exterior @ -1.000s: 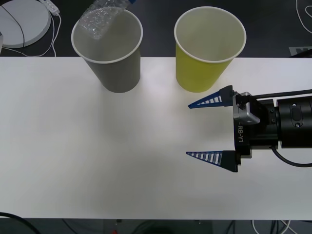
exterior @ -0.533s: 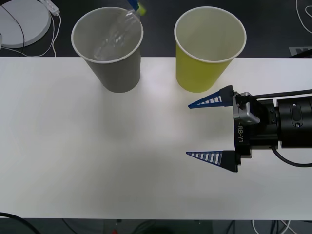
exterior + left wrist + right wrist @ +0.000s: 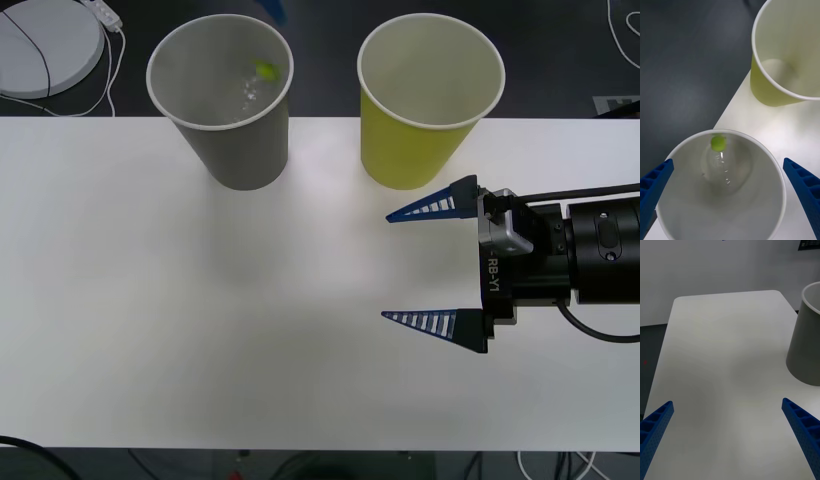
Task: Put the can into the green bin and the plastic bottle into the gray bin
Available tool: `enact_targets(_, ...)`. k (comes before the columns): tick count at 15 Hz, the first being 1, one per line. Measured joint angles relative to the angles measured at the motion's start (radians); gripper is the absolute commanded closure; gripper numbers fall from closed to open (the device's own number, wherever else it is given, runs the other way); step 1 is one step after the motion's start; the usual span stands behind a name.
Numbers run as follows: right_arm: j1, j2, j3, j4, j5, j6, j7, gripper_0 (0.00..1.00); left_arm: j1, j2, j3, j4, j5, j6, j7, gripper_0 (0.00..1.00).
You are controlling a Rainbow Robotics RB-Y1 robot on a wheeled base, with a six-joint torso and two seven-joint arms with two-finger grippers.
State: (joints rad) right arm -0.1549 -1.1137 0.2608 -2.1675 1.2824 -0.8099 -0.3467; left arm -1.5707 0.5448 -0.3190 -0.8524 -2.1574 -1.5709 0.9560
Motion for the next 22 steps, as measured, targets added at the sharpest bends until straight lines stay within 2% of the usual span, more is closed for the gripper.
enact_targets(3, 0.000, 0.000, 0.000, 0.000, 0.000, 0.000, 0.000, 0.00, 0.004, 0.025, -0.026, -0.007, 0.035, 0.000, -0.011, 0.00)
enact_targets(6, 0.000, 0.000, 0.000, 0.000, 0.000, 0.000, 0.000, 0.00, 0.020, 0.079, -0.081, -0.046, 0.128, 0.000, -0.008, 0.00)
enact_targets(9, 0.000, 0.000, 0.000, 0.000, 0.000, 0.000, 0.000, 0.00, 0.113, 0.146, -0.095, -0.209, 0.195, 0.000, 0.040, 0.00)
enact_targets(12, 0.000, 0.000, 0.000, 0.000, 0.000, 0.000, 0.000, 0.00, 0.221, 0.229, -0.095, -0.431, 0.243, 0.000, 0.146, 0.00)
enact_targets(14, 0.000, 0.000, 0.000, 0.000, 0.000, 0.000, 0.000, 0.00, 0.287, 0.295, -0.095, -0.538, 0.310, 0.000, 0.198, 0.00)
enact_targets(18, 0.000, 0.000, 0.000, 0.000, 0.000, 0.000, 0.000, 0.00, 0.415, 0.435, -0.080, -0.689, 0.469, 0.062, 0.202, 0.00)
enact_targets(22, 0.000, 0.000, 0.000, 0.000, 0.000, 0.000, 0.000, 0.00, 0.584, 0.539, 0.003, -0.841, 0.563, 0.133, 0.172, 0.00)
